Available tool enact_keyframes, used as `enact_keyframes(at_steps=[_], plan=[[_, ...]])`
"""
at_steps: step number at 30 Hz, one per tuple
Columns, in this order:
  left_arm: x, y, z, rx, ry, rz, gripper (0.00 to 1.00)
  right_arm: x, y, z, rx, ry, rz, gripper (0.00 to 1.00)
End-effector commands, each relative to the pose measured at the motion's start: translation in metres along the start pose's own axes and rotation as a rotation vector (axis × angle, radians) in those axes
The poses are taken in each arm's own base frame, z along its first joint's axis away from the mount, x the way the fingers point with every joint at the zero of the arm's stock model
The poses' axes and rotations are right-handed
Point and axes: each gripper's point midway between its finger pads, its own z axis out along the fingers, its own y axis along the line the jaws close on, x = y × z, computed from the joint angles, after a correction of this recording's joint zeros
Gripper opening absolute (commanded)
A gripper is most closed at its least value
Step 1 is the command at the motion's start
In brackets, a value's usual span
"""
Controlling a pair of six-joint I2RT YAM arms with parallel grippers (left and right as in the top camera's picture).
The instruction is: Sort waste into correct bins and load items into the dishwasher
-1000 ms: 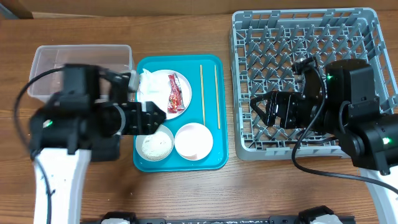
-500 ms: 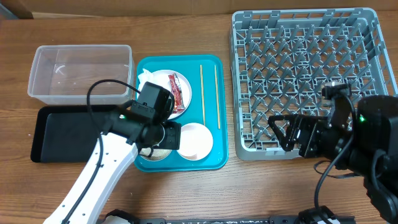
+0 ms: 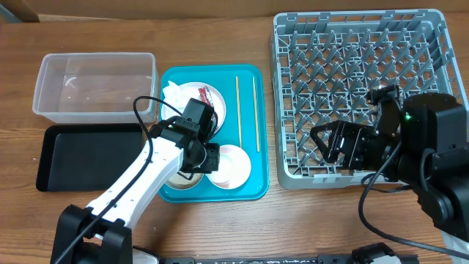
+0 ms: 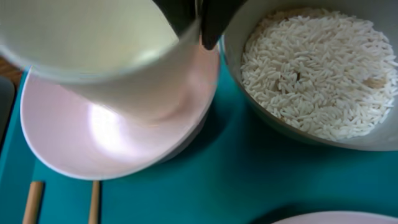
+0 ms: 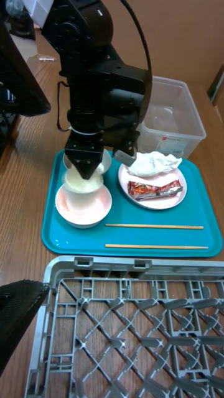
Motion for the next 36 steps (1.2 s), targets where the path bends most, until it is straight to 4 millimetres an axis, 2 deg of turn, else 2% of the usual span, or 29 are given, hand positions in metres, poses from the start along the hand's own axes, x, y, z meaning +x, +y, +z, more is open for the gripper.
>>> enact_keyframes(at_steps=[1,5,6,8,9,12,13,15,19,22,25,31,33,36], plan=[[-0.004,-0.004,-0.005,0.017,-0.012,0.009,0.04,-0.005,0.004,-0.005,-0.004,-0.024,-0.009,0.86],[-0.02,-0.011,-0.032,0.041,-0.061,0.005,0.04,-0.007,0.004,-0.005,-0.003,-0.03,-0.018,0.86],[-0.028,-0.013,-0.049,0.054,-0.086,-0.003,0.04,-0.007,0.004,-0.005,-0.004,-0.031,-0.018,0.86],[-0.034,-0.027,-0.071,0.161,-0.097,0.003,0.04,-0.007,0.004,-0.005,-0.004,-0.031,-0.018,0.86],[-0.039,-0.052,-0.098,0.372,-0.109,0.066,0.04,-0.007,0.004,-0.004,-0.005,-0.031,-0.018,0.86],[-0.043,-0.083,-0.153,0.762,-0.145,0.156,0.04,-0.007,0.008,-0.003,-0.024,-0.029,-0.024,0.88],[-0.043,-0.088,-0.17,0.877,-0.156,0.175,0.04,-0.008,0.013,-0.003,-0.056,-0.025,-0.031,0.92],[-0.041,-0.092,-0.203,1.089,-0.171,0.186,0.04,-0.007,0.035,-0.002,-0.18,-0.007,-0.093,0.93],[-0.032,-0.097,-0.248,1.363,-0.184,0.228,0.04,0.0,0.08,-0.002,-0.426,0.045,-0.267,0.94],[-0.03,-0.099,-0.254,1.394,-0.172,0.225,0.04,0.008,0.104,0.006,-0.544,0.104,-0.346,0.94],[-0.029,-0.099,-0.253,1.396,-0.157,0.21,0.04,0.014,0.118,0.026,-0.58,0.157,-0.379,0.94],[-0.027,-0.099,-0.254,1.397,-0.149,0.2,0.04,0.007,0.121,0.065,-0.568,0.198,-0.378,0.94],[-0.026,-0.099,-0.254,1.397,-0.143,0.193,0.04,0.009,0.126,0.07,-0.608,0.222,-0.379,0.93],[-0.026,-0.099,-0.254,1.397,-0.144,0.194,0.04,0.019,0.144,0.06,-0.795,0.266,-0.469,0.88]])
